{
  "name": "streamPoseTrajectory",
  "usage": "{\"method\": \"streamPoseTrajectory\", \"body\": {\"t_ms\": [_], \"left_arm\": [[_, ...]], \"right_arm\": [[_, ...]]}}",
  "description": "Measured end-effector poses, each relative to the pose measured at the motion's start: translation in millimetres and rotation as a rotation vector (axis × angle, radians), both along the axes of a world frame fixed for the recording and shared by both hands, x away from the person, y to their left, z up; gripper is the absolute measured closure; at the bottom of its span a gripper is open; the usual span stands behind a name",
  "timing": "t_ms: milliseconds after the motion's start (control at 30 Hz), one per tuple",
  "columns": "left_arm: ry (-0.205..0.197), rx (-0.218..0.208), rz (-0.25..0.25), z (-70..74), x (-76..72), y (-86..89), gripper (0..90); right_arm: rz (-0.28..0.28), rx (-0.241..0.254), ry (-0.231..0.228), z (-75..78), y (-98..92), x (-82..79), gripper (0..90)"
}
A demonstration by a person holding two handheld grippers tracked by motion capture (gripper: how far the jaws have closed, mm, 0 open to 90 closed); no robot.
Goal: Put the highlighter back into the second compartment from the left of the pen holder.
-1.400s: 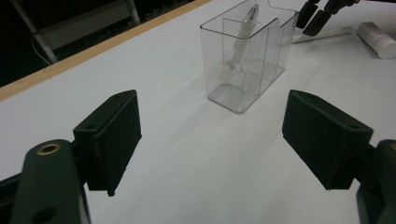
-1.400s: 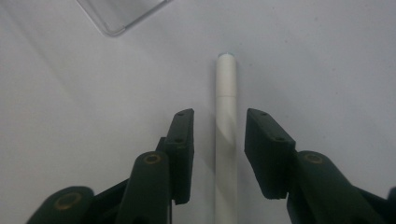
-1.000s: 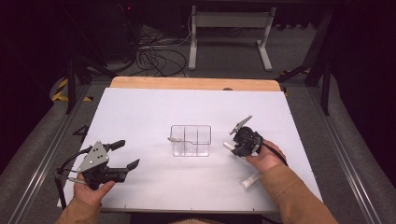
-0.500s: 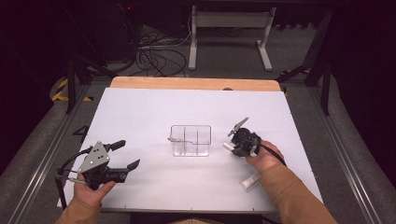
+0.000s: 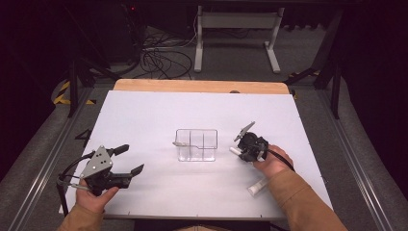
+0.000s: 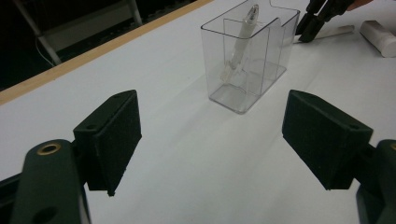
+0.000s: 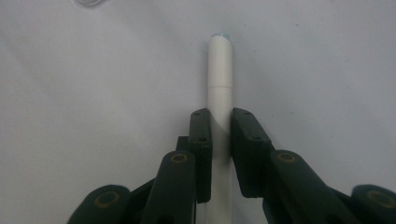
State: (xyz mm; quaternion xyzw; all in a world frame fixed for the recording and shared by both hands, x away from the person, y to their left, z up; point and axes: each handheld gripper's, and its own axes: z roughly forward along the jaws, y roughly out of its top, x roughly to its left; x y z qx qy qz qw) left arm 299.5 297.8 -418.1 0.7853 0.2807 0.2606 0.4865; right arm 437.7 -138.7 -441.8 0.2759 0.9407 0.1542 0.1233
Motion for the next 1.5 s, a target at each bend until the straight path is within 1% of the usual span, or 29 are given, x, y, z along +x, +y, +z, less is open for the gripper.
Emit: {"method": "streamPoseTrajectory", "body": {"t_ms": [200, 367, 533, 800, 833, 900, 933, 967, 1033, 1167, 1233, 1300, 1333, 1367, 1400, 1500], "left_arm": [[0.000, 0.001, 0.000, 0.0, -0.2, -0.1, 20.5], [-0.002, 0.001, 0.002, 0.1, 0.0, 0.1, 20.6], [0.000, 0.003, 0.002, 0.0, 0.0, 0.0, 20.6], [0.000, 0.000, 0.002, 0.1, -0.3, -0.1, 20.6], [-0.001, 0.000, 0.002, 0.1, -0.3, -0.1, 20.6], [-0.003, 0.000, 0.003, 0.2, -0.2, 0.1, 20.6], [-0.003, -0.002, 0.003, 0.2, -0.3, 0.2, 20.6], [-0.003, -0.002, 0.003, 0.3, -0.3, 0.3, 20.6], [0.000, -0.003, 0.003, 0.3, -0.5, 0.3, 20.6], [-0.001, -0.003, 0.004, 0.5, -0.5, 0.3, 20.6], [0.000, -0.005, 0.004, 0.6, -0.5, 0.3, 20.6], [0.000, -0.005, 0.004, 0.6, -0.5, 0.2, 20.6], [-0.001, -0.005, 0.004, 0.6, -0.7, 0.1, 20.5], [-0.001, -0.004, 0.004, 0.6, -0.8, 0.0, 20.5], [-0.003, -0.002, 0.004, 0.8, -0.8, 0.0, 20.5], [-0.003, -0.003, 0.005, 1.0, -1.0, 0.0, 20.5]], "right_arm": [[0.004, -0.004, -0.001, 0.3, 0.0, 0.1, 79.1], [0.004, -0.005, -0.012, 1.5, -0.4, -0.4, 79.2], [-0.005, 0.013, -0.038, 10.0, -2.9, -2.7, 79.2], [0.012, 0.091, -0.117, 40.8, -5.0, -10.9, 79.2], [0.011, 0.098, -0.120, 43.1, -4.8, -11.9, 79.2], [0.025, 0.107, -0.141, 49.0, -4.8, -14.0, 79.2], [0.027, 0.122, -0.148, 52.4, -4.4, -15.6, 79.1], [0.038, 0.127, -0.161, 55.3, -4.6, -16.3, 79.2], [0.041, 0.142, -0.177, 60.1, -4.4, -18.6, 79.2], [0.061, 0.195, -0.223, 70.6, -5.4, -23.5, 79.1], [0.055, 0.230, -0.236, 75.8, -5.8, -26.4, 79.1], [0.064, 0.253, -0.261, 80.1, -6.7, -28.3, 79.1], [0.068, 0.259, -0.265, 81.8, -7.2, -29.0, 79.1], [0.078, 0.273, -0.274, 84.1, -7.6, -29.9, 79.1], [0.073, 0.288, -0.282, 86.0, -7.8, -31.0, 79.1], [0.087, 0.330, -0.292, 91.0, -8.8, -33.0, 79.1]]}}
